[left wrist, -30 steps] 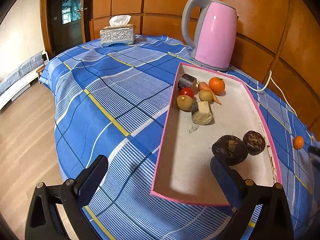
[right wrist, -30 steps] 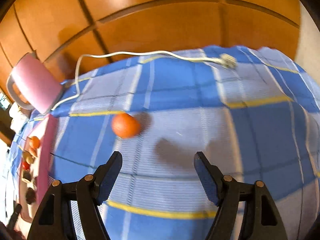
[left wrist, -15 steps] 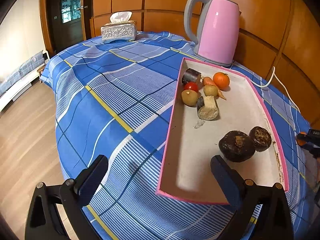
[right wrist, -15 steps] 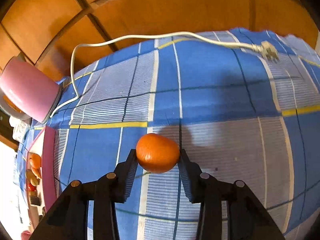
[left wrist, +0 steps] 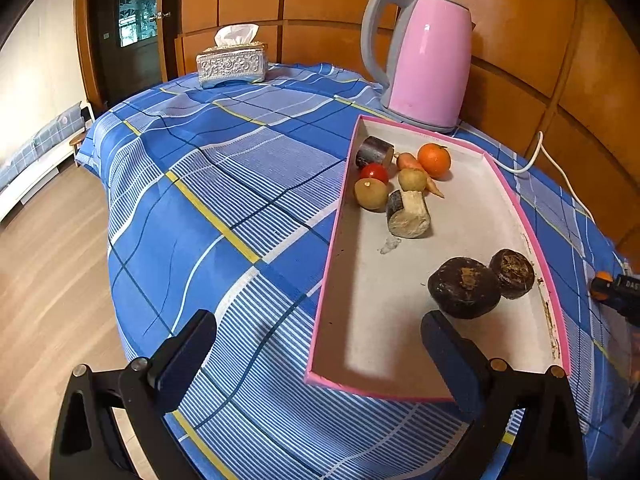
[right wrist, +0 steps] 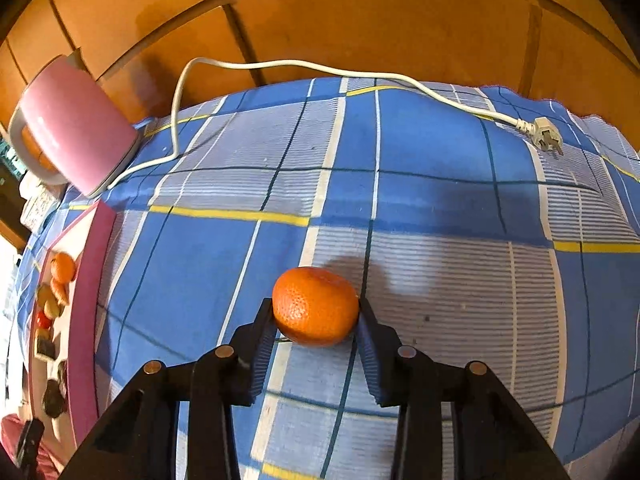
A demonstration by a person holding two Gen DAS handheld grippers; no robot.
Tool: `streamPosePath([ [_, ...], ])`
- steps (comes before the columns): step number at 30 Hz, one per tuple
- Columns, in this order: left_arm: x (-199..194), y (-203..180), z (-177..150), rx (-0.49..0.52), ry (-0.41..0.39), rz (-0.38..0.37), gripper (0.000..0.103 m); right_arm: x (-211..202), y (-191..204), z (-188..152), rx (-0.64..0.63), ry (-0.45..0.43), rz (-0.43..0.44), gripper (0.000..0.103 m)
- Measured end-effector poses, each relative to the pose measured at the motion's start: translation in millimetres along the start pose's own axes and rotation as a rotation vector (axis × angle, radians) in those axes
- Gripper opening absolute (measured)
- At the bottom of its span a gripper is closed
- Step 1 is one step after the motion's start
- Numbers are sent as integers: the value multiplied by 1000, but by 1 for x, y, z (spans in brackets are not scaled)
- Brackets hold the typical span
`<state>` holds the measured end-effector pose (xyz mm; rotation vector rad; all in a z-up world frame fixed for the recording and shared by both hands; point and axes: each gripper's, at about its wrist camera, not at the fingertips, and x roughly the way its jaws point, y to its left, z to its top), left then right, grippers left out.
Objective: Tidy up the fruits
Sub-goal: 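Carry the tangerine with the right tool into the tray and release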
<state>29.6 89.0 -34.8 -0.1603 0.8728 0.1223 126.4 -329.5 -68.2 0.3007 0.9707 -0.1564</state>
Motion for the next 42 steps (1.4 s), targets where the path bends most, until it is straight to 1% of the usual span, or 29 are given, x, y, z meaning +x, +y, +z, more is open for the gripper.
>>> streamPosePath([
  [8,-6,-1,-1,1,-10,-11,103,-14,11,-27,-52,20,65,39],
  [20,-11,3,-1,-12,-14,-24,103,-34,47,-52,-171,25,150,39],
  [23,-12,4,-1,-19,-15,-24,103,-41,57,-54,-214,16,161,39],
  [27,-12,5,0,-26,-18,-27,103,-51,68,-53,-240,1,186,39],
  [33,-12,7,1,-29,-16,-26,103,-65,91,-47,-277,-17,247,39],
  [39,-11,10,3,-42,-18,-20,103,-67,129,-44,-353,0,301,39],
  [42,-9,13,3,-51,-14,-17,103,-65,156,-45,-418,17,332,39],
])
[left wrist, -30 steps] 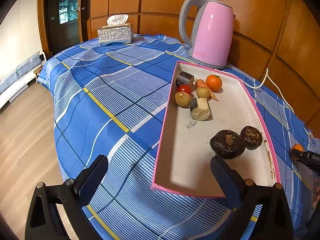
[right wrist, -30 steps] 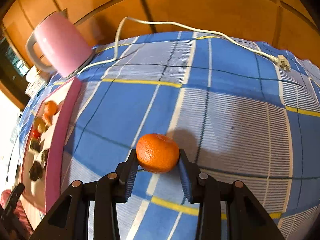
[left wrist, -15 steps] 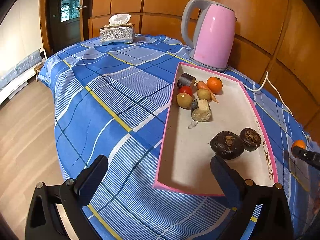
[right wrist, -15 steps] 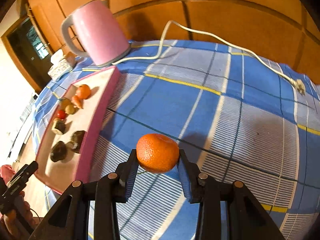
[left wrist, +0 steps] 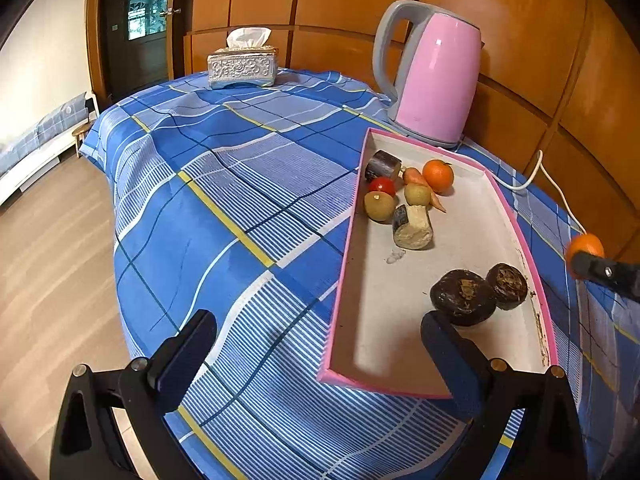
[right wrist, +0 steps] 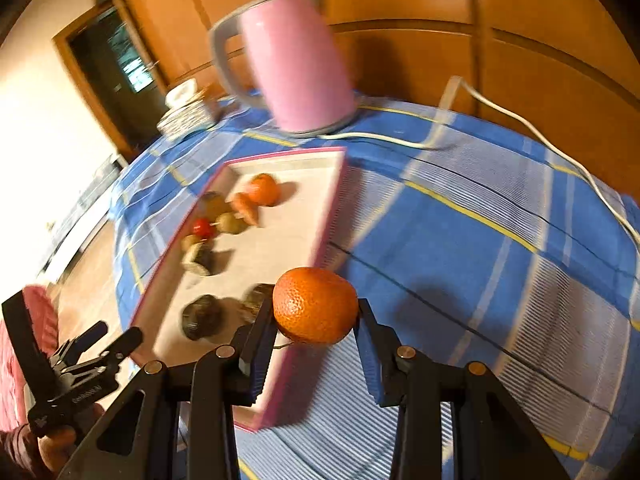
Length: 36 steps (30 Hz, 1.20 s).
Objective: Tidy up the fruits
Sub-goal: 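Carry the tangerine with the right tool into the tray and release, then withdraw the open right tool from the tray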
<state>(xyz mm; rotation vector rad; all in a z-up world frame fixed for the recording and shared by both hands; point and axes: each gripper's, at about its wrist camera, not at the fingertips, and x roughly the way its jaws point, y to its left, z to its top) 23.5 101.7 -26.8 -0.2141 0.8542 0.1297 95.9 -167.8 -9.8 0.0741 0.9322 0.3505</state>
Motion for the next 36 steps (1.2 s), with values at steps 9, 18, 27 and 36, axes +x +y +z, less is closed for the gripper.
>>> streamPosePath([
  [9,4,7,0,-17,11,9,103,41,43,31,-27,34,60,41],
  [18,7,7,-1,-15,16,11,103,56,32,25,56,57,55,60],
  [27,4,3,-3,-4,14,10,103,37,20,5,59,32,10,60],
  [36,-1,-4,-4,21,5,10,103,28,15,-20,64,24,-45,60],
])
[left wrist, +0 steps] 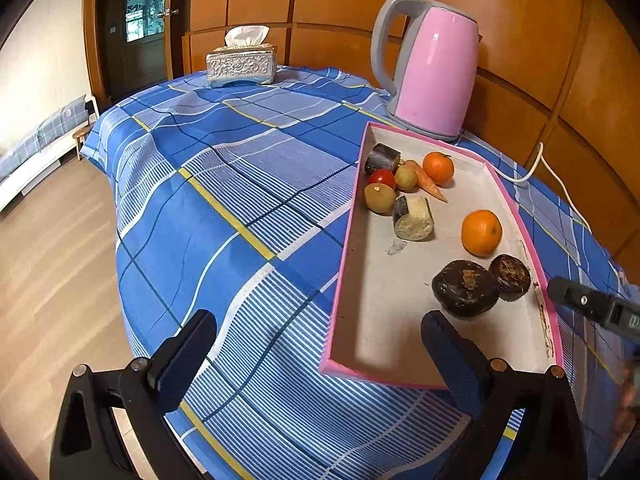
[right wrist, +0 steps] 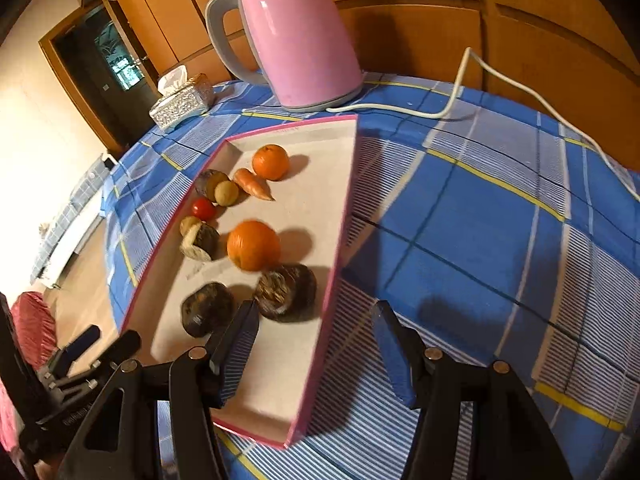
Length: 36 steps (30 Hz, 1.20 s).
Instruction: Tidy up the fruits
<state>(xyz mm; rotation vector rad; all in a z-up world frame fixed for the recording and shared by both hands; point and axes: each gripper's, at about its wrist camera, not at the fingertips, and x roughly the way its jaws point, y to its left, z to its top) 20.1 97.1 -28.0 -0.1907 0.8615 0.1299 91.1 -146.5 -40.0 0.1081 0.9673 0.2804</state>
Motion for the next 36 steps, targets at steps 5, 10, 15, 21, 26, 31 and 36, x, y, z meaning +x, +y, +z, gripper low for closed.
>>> streamPosePath([
  [5,-4,-3,-1,9,-8,1,103,-9,-1,-14,-10,-25,-48,60],
  [10,-10,-3,0,4,-29,-2,103,-17,6,-27,-50,-54,-97,60],
  [15,-21,-3,2,-1,-65,-20,103,-30,13,-42,-69,-122,-193,61],
  [21,-33,-8,3,9,-103,-32,103,-39,14,-51,-51,-173,-261,61],
  [26,-40,-11,5,15,-130,-37,103,-43,18,-54,-71,-185,-276,61],
  [31,-43,-14,5,32,-141,-4,103,-44,25,-57,-100,-191,-285,61],
  [36,-42,-15,4,44,-136,32,103,-44,29,-57,-112,-194,-286,61],
])
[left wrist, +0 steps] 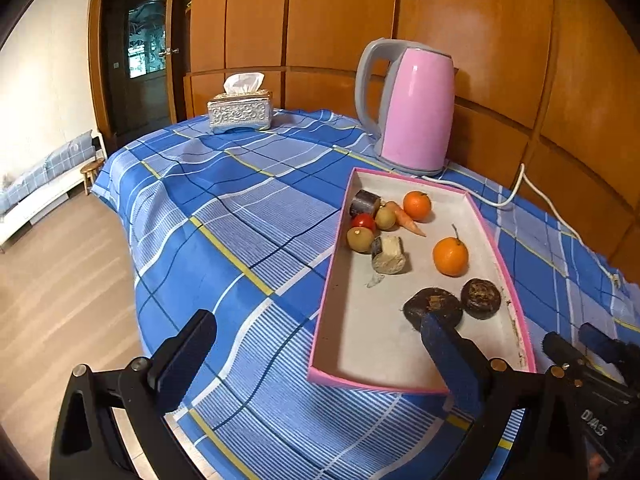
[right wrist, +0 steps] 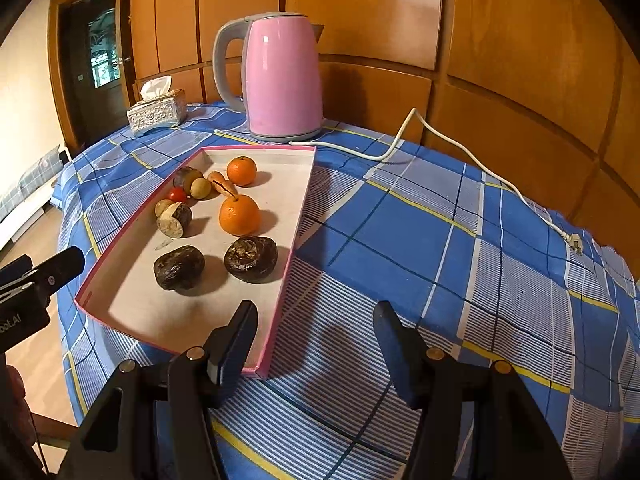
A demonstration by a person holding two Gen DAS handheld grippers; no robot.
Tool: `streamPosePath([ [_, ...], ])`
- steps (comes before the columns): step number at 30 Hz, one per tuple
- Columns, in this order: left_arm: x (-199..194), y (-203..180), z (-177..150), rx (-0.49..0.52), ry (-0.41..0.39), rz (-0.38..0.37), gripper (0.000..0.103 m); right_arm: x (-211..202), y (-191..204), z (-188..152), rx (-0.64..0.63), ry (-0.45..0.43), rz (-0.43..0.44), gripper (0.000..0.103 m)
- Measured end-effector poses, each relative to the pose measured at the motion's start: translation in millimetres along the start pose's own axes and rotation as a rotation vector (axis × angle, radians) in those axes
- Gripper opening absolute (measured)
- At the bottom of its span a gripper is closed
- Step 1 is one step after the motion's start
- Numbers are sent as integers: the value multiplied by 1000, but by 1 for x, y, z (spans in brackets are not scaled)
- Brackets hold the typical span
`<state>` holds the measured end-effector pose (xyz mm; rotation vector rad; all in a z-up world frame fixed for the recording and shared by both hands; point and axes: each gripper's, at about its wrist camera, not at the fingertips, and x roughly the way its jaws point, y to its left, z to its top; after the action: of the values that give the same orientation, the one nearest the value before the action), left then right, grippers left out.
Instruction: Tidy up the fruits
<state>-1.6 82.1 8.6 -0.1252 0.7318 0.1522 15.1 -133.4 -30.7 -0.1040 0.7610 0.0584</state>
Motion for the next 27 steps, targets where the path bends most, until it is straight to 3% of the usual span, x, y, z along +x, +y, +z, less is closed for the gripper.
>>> streamPosePath([
  [27,3,1,0,-10,11,18,103,-1,3,1,-13,-13,-7,61],
])
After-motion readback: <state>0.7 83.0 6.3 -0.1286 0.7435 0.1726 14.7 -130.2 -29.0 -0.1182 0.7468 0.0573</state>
